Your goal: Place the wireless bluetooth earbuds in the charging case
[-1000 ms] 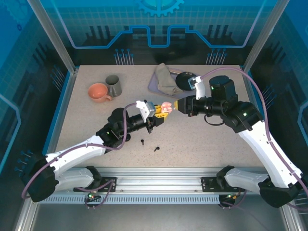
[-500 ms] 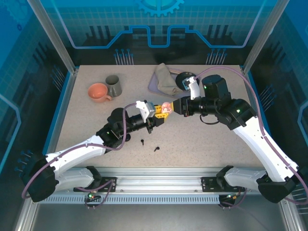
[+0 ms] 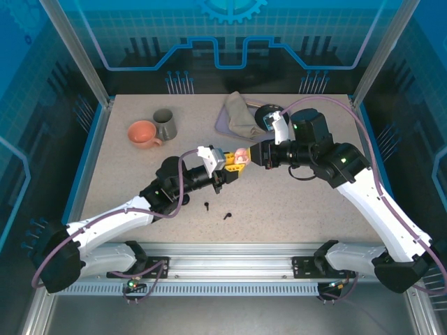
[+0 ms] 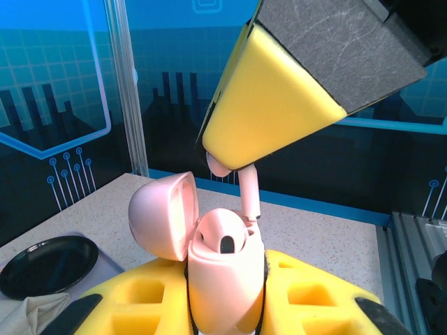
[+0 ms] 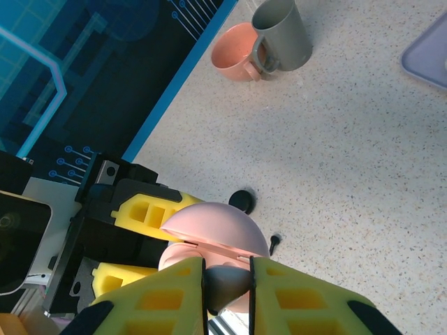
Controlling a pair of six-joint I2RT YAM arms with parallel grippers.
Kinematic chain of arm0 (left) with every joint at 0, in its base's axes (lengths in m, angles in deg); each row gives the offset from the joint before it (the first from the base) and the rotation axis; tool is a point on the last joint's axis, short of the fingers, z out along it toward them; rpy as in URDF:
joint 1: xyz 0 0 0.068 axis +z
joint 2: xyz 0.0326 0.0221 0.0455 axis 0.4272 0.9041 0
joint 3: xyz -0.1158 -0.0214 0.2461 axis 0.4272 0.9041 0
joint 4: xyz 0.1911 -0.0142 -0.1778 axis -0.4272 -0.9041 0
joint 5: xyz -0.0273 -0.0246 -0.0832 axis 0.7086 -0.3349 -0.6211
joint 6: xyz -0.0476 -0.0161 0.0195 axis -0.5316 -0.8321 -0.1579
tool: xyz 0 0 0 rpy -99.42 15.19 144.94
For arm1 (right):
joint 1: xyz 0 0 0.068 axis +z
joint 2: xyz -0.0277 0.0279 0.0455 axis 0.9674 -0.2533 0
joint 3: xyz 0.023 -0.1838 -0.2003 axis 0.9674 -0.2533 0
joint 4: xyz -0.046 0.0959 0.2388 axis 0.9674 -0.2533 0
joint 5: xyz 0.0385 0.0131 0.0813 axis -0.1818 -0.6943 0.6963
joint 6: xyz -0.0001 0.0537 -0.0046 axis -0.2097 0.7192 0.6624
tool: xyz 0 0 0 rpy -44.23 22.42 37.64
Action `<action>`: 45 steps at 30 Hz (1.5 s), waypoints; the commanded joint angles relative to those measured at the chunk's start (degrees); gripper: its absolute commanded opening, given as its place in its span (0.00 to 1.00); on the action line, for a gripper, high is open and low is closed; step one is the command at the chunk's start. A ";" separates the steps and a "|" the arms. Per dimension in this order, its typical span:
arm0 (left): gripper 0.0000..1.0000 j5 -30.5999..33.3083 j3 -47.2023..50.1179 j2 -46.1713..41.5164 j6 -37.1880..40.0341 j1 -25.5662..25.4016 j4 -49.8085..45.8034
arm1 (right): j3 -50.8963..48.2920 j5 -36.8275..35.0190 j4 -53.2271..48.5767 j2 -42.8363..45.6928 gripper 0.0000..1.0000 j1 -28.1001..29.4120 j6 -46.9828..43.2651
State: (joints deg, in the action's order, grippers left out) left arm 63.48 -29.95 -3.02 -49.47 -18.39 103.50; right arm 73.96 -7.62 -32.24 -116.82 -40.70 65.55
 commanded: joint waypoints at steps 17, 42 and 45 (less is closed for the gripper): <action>0.00 -0.86 -1.98 0.16 1.10 -0.34 2.30 | 0.15 0.07 1.23 -0.59 0.20 1.99 1.21; 0.00 -0.84 -1.79 0.25 0.69 -0.27 2.47 | -0.83 -3.81 -0.67 -0.53 0.20 2.72 1.56; 0.00 -0.76 -1.71 0.27 0.74 -0.30 2.50 | -1.05 -2.48 -0.90 -0.63 0.20 2.72 1.82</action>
State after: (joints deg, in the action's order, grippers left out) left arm 63.50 -29.95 -2.70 -49.38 -18.39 103.52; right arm 73.54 -12.03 -31.91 -117.12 -38.88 66.62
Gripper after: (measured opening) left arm 0.217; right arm 0.204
